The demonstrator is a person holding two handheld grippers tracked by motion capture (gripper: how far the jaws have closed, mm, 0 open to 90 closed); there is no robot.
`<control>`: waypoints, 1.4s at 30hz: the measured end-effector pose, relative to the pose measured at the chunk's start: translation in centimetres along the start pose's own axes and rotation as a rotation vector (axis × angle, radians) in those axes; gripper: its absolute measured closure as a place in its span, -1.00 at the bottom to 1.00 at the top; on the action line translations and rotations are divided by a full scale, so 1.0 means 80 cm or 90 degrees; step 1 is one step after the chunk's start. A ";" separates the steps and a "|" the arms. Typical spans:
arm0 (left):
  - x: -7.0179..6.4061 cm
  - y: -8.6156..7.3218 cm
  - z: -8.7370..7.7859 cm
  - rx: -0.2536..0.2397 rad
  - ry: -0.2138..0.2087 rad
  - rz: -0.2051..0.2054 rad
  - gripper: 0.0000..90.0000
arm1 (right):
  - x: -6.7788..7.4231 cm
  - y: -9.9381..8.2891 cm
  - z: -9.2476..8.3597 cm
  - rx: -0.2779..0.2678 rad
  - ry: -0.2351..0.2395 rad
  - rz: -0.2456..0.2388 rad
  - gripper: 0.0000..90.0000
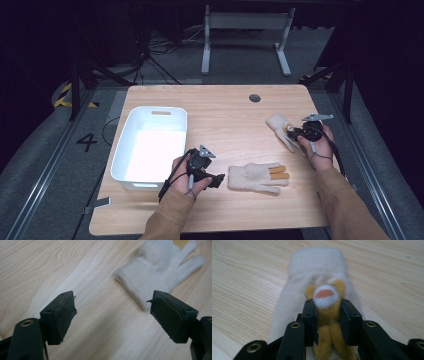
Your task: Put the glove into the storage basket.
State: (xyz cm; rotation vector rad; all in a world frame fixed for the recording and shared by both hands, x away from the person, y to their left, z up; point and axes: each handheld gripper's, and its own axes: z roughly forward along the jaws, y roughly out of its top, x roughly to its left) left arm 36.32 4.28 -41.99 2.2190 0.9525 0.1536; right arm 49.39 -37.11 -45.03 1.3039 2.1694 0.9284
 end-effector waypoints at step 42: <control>-0.004 0.024 0.009 -0.006 -0.046 0.039 -0.54 | 0.037 0.026 -0.135 -0.118 0.183 -0.111 0.58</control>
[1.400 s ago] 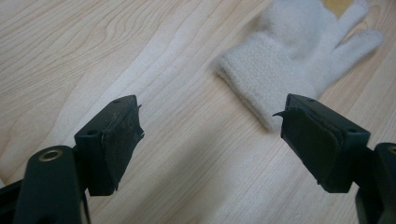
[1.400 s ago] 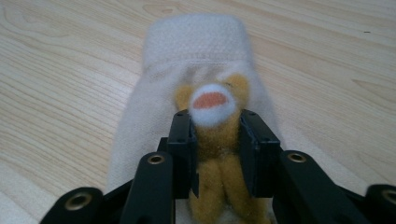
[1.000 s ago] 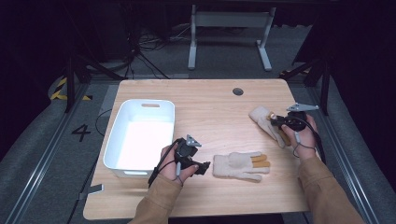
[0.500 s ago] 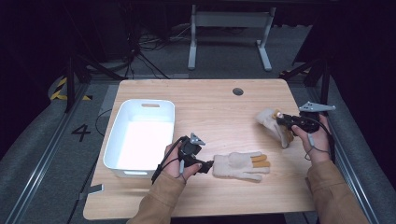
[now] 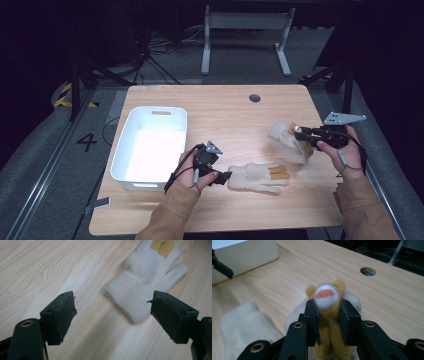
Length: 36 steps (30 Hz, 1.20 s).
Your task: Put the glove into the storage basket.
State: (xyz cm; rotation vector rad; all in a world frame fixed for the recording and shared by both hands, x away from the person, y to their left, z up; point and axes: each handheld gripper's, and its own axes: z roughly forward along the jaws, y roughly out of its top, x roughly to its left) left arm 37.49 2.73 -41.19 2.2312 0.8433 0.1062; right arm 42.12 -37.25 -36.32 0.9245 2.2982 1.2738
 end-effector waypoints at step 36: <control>-0.004 0.001 -0.001 0.006 -0.007 0.010 -0.55 | 0.063 0.022 0.014 0.037 0.166 -0.116 0.58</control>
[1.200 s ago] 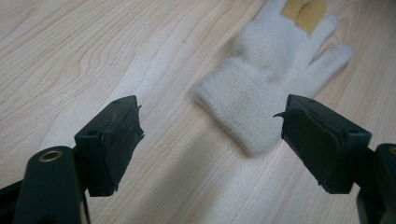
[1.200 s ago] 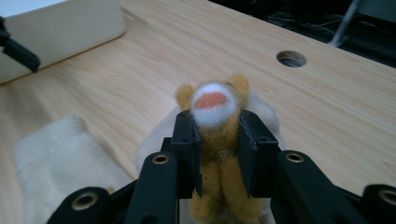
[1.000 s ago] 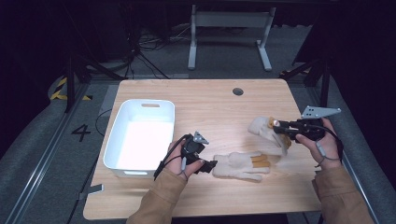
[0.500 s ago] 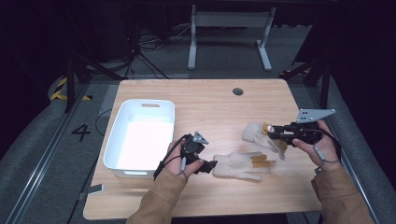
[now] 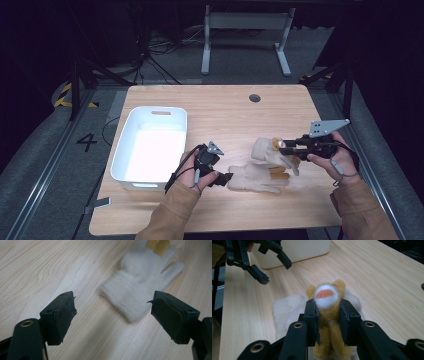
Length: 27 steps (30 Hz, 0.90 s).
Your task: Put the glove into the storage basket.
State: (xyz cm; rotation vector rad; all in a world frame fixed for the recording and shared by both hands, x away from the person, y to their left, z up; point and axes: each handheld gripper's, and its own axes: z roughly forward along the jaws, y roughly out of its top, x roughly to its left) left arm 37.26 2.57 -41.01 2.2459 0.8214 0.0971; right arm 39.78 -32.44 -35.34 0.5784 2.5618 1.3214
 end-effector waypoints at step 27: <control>-0.001 0.000 0.001 0.002 0.001 0.001 -0.55 | 0.027 0.006 0.044 0.021 0.088 -0.048 0.57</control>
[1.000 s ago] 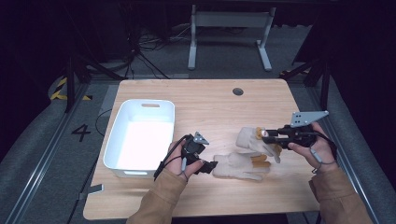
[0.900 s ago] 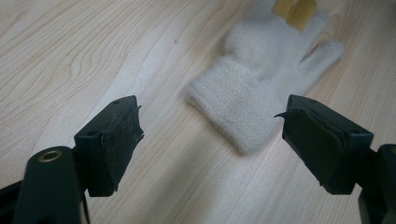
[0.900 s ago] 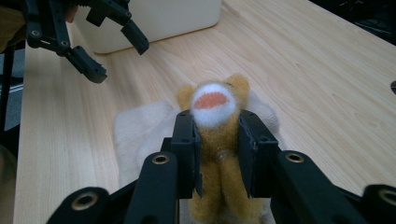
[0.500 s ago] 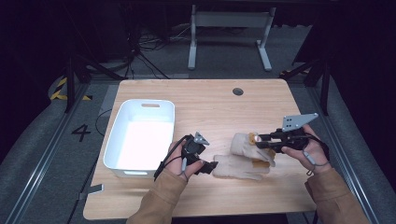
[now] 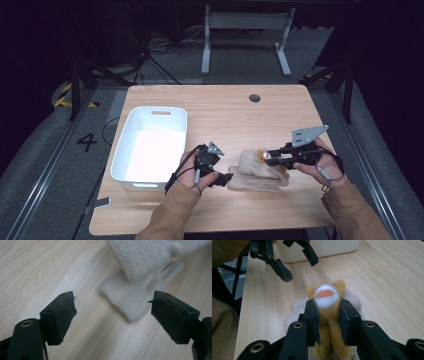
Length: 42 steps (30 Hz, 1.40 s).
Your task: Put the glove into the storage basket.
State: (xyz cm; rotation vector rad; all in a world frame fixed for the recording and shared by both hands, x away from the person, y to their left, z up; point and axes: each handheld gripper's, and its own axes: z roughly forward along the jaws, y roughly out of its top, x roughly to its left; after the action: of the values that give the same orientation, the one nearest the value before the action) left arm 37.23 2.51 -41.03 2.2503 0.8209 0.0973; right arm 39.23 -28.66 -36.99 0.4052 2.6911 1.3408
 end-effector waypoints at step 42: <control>0.000 -0.001 0.003 0.009 0.009 0.002 -0.56 | 0.002 -0.016 0.048 0.081 0.079 -0.013 0.56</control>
State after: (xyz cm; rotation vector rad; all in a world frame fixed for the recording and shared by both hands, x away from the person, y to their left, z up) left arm 37.22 2.39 -41.29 2.2667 0.8275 0.1103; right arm 39.65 -26.40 -40.28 0.3154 2.8834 1.2333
